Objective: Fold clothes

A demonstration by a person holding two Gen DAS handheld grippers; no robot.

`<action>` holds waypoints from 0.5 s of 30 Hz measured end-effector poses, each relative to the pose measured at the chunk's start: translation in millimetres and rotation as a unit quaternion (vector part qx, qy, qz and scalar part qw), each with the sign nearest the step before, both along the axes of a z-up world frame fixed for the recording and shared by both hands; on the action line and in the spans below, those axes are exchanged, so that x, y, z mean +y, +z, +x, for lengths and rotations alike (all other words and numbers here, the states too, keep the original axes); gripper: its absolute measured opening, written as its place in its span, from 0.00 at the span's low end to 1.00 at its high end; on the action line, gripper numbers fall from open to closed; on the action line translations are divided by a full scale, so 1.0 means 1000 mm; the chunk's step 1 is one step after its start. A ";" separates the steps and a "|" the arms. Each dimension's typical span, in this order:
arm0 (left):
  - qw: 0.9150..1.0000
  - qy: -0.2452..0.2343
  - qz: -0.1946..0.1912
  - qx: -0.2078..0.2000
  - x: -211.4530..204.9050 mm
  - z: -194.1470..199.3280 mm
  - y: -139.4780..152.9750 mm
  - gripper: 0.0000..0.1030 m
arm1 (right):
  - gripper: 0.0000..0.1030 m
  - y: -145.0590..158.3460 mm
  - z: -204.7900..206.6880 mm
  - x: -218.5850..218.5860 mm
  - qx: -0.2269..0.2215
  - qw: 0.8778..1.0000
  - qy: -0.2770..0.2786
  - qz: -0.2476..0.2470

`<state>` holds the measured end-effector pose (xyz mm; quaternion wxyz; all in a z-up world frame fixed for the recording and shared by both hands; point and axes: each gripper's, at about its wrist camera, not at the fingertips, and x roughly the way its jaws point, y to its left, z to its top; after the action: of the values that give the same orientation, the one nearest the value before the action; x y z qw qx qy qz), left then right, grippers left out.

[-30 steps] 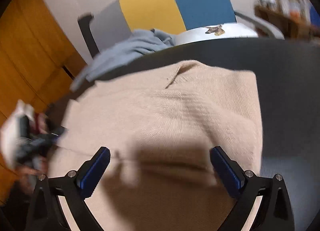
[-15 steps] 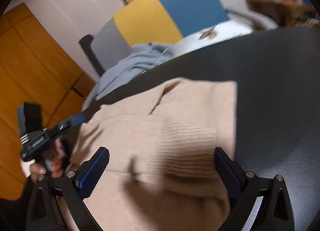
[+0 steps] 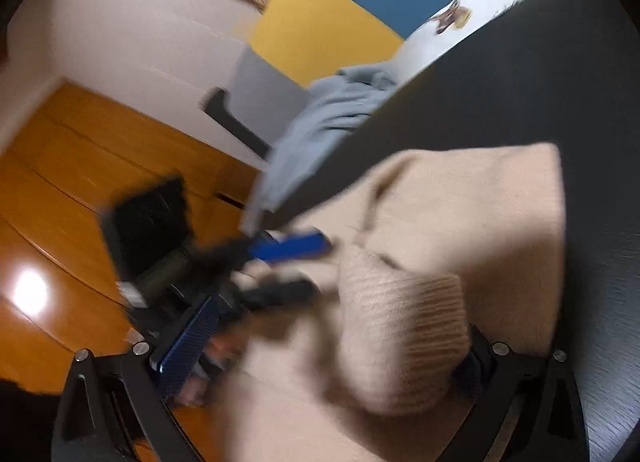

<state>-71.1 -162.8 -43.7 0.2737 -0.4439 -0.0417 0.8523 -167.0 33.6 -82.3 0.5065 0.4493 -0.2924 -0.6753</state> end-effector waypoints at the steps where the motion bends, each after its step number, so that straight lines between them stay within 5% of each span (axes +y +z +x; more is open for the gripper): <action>1: 1.000 0.001 0.005 0.005 -0.001 0.009 -0.001 0.50 | 1.00 0.005 0.001 0.008 0.010 0.999 -0.014 -0.037; 3: 1.000 -0.001 0.004 0.002 0.001 0.019 -0.010 0.50 | 1.00 0.010 0.006 0.029 0.024 0.994 -0.048 -0.092; 8: 0.998 -0.001 -0.049 0.025 0.021 0.035 -0.023 0.50 | 1.00 0.011 0.028 0.068 0.028 0.989 -0.141 -0.027; 12: 0.998 0.044 -0.027 0.034 0.008 0.047 -0.005 0.50 | 1.00 0.034 0.040 0.041 0.063 0.993 -0.093 0.023; 15: 0.991 0.128 -0.023 0.042 -0.019 0.069 0.003 0.50 | 1.00 0.036 0.040 -0.013 0.099 0.985 -0.058 0.128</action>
<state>-2.3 -182.1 -40.8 0.1541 -0.4047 -0.0670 0.8989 -126.9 20.8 -46.4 0.4314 0.4235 -0.1779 -0.7765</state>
